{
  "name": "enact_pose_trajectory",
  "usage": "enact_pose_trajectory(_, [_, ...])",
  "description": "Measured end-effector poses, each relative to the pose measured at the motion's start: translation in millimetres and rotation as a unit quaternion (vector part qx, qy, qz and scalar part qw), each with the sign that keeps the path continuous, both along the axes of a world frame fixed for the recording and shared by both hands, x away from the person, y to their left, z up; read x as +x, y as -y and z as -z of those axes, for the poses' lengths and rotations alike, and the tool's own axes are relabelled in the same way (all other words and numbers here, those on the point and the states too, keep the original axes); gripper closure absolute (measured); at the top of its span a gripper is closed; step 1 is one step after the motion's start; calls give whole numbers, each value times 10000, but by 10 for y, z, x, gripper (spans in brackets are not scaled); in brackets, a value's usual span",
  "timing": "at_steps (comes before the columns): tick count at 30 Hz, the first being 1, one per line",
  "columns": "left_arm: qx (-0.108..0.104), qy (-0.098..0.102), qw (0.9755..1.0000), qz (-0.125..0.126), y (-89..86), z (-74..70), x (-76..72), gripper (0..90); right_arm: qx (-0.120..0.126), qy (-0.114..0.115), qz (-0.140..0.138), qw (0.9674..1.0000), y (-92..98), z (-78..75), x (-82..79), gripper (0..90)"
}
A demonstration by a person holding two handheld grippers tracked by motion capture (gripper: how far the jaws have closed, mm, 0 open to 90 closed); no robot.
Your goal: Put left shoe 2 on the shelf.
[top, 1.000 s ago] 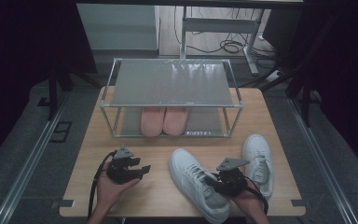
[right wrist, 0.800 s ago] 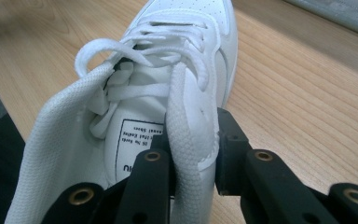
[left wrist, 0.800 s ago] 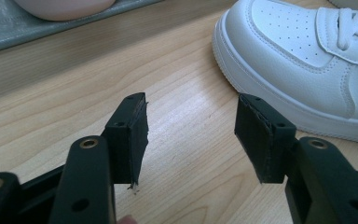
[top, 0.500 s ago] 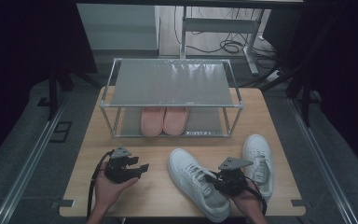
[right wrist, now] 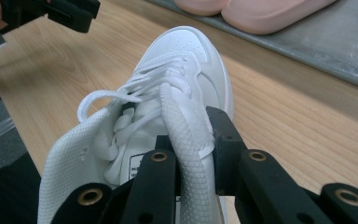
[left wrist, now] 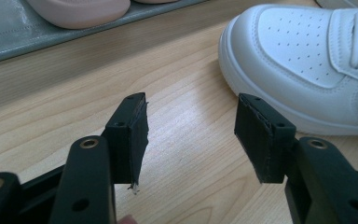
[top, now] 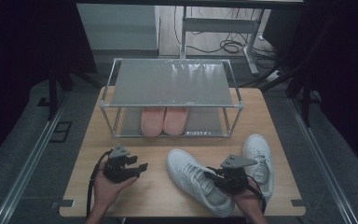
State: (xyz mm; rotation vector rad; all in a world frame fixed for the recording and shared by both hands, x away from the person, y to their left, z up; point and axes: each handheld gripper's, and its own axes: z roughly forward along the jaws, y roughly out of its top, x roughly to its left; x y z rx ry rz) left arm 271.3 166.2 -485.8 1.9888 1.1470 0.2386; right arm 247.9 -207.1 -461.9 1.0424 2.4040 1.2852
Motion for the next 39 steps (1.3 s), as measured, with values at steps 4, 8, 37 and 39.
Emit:
enact_pose_trajectory(4, [-14, 7, 10000, -12, -7, -5, -1, 444, 140, 133, -10, 9998, 15, -91, -10, 816])
enact_pose_trajectory(8, [-29, 2, 10000, -25, -11, -5, -3, 445, 309, 236, -71, 9992, 34, -197, -10, 816])
enact_pose_trajectory(37, [38, -117, 9999, 69, 46, 71, 24, 444, 839, 608, -39, 9946, 11, -667, 286, 817])
enact_pose_trajectory(39, [21, -115, 9999, 53, 48, 73, 25, 444, 844, 615, -39, 9945, 10, -671, 296, 816])
